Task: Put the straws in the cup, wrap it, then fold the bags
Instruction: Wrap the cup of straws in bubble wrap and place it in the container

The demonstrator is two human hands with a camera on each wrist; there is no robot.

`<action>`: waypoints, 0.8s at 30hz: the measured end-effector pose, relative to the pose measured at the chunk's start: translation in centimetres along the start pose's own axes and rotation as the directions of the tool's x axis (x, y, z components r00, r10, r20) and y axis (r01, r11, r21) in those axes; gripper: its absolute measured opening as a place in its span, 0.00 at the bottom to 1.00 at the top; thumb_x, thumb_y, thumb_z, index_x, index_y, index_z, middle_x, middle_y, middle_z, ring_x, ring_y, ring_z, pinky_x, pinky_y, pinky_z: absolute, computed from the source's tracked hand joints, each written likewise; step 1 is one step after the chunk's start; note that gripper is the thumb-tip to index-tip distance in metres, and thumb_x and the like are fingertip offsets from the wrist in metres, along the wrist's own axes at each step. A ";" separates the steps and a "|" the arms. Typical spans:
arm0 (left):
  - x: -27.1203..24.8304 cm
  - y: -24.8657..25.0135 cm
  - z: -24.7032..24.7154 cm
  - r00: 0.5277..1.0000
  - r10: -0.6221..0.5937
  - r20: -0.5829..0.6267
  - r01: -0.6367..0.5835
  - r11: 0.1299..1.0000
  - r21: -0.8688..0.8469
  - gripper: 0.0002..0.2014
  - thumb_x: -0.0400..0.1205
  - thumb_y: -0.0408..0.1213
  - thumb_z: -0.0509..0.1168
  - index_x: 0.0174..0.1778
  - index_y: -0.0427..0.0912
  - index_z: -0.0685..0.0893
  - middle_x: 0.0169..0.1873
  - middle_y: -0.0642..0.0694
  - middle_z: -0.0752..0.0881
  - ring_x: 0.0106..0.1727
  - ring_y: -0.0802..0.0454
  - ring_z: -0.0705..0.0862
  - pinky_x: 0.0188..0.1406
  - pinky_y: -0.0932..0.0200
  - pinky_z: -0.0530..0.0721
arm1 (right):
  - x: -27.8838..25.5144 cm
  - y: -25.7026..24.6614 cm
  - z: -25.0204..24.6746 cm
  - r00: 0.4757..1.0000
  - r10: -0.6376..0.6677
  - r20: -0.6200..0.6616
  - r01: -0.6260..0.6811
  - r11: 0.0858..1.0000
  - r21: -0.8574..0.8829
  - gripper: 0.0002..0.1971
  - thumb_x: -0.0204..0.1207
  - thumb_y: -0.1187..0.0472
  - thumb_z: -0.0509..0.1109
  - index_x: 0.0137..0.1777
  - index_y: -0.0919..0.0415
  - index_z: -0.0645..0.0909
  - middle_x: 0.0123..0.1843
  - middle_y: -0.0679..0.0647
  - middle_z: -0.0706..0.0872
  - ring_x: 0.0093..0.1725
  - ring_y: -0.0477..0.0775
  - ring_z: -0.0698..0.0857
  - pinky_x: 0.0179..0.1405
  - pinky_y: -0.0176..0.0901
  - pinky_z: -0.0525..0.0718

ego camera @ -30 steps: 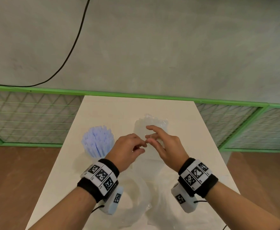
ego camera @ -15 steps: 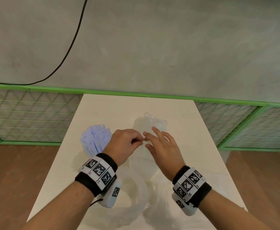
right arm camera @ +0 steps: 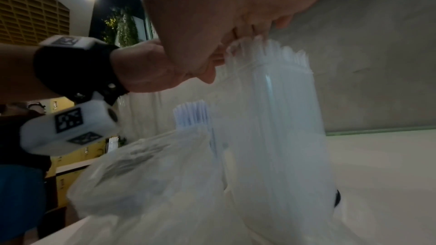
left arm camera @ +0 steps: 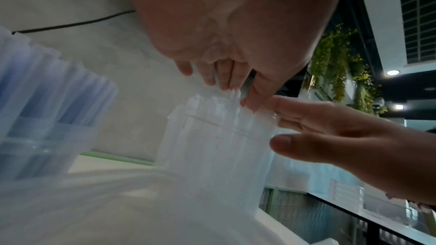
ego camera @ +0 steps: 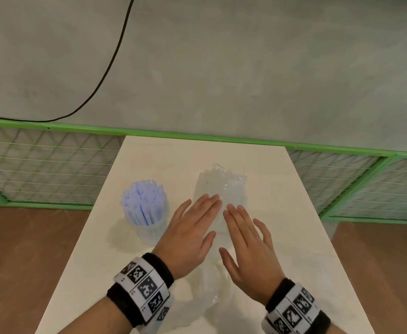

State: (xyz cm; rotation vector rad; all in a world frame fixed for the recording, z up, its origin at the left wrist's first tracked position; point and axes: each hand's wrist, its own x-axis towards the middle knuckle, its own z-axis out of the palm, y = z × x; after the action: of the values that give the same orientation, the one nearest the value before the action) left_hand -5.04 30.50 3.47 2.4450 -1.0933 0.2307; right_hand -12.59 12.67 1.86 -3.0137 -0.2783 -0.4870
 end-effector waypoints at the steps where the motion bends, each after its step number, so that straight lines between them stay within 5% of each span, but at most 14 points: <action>1: -0.1 0.1 0.1 1.000 -0.002 0.008 0.002 1.000 0.028 0.29 0.85 0.45 0.51 0.84 0.44 0.59 0.84 0.52 0.58 0.85 0.57 0.53 0.80 0.49 0.53 | -0.2 0.0 0.3 1.000 0.005 0.005 -0.005 1.000 -0.017 0.34 0.81 0.48 0.61 0.84 0.62 0.62 0.86 0.54 0.59 0.86 0.53 0.57 0.78 0.57 0.62; 7: -0.1 0.4 0.4 0.996 0.012 -0.094 -0.013 1.000 -0.012 0.23 0.83 0.38 0.53 0.76 0.46 0.72 0.74 0.53 0.76 0.79 0.57 0.67 0.76 0.54 0.60 | 0.2 0.3 0.9 1.000 0.006 -0.021 -0.007 1.000 -0.029 0.33 0.78 0.53 0.66 0.82 0.61 0.66 0.85 0.53 0.64 0.85 0.52 0.60 0.77 0.59 0.64; 11: 0.8 0.2 0.2 0.967 -0.145 -0.207 0.103 0.974 -0.204 0.14 0.84 0.48 0.58 0.61 0.53 0.84 0.53 0.61 0.86 0.58 0.61 0.75 0.59 0.60 0.68 | 0.1 0.4 1.0 1.000 0.006 0.002 -0.006 0.999 -0.031 0.33 0.77 0.54 0.67 0.82 0.60 0.66 0.85 0.52 0.64 0.85 0.53 0.59 0.77 0.61 0.64; 16: 2.4 0.7 -1.1 0.937 -0.330 -0.117 0.245 0.857 -0.453 0.06 0.80 0.42 0.71 0.51 0.53 0.89 0.37 0.65 0.86 0.39 0.59 0.79 0.47 0.65 0.78 | 0.6 0.7 0.5 1.000 -0.012 0.020 0.010 0.997 0.075 0.32 0.79 0.52 0.63 0.83 0.58 0.64 0.85 0.49 0.64 0.86 0.50 0.56 0.78 0.59 0.60; 21: 2.9 0.4 -1.1 0.948 -0.312 -0.060 0.266 0.883 -0.386 0.06 0.80 0.42 0.69 0.51 0.51 0.89 0.37 0.64 0.85 0.28 0.61 0.76 0.46 0.67 0.79 | 0.5 0.1 -0.6 0.995 0.038 -0.094 -0.021 0.984 0.179 0.29 0.78 0.55 0.65 0.80 0.56 0.69 0.82 0.46 0.70 0.83 0.46 0.64 0.75 0.51 0.63; 24: 2.7 0.4 -0.7 0.975 -0.179 -0.132 0.150 0.968 -0.203 0.06 0.79 0.42 0.72 0.50 0.49 0.90 0.44 0.56 0.82 0.40 0.59 0.76 0.47 0.60 0.79 | 0.0 -0.2 0.0 0.995 0.031 -0.097 -0.019 0.992 0.125 0.27 0.77 0.56 0.66 0.78 0.55 0.72 0.80 0.45 0.73 0.82 0.47 0.66 0.71 0.53 0.66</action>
State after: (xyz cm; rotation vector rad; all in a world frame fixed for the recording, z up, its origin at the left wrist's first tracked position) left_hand -3.49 28.84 5.10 2.2898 -0.8038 0.2400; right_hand -12.61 12.86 1.92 -2.8590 -0.2532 -0.5909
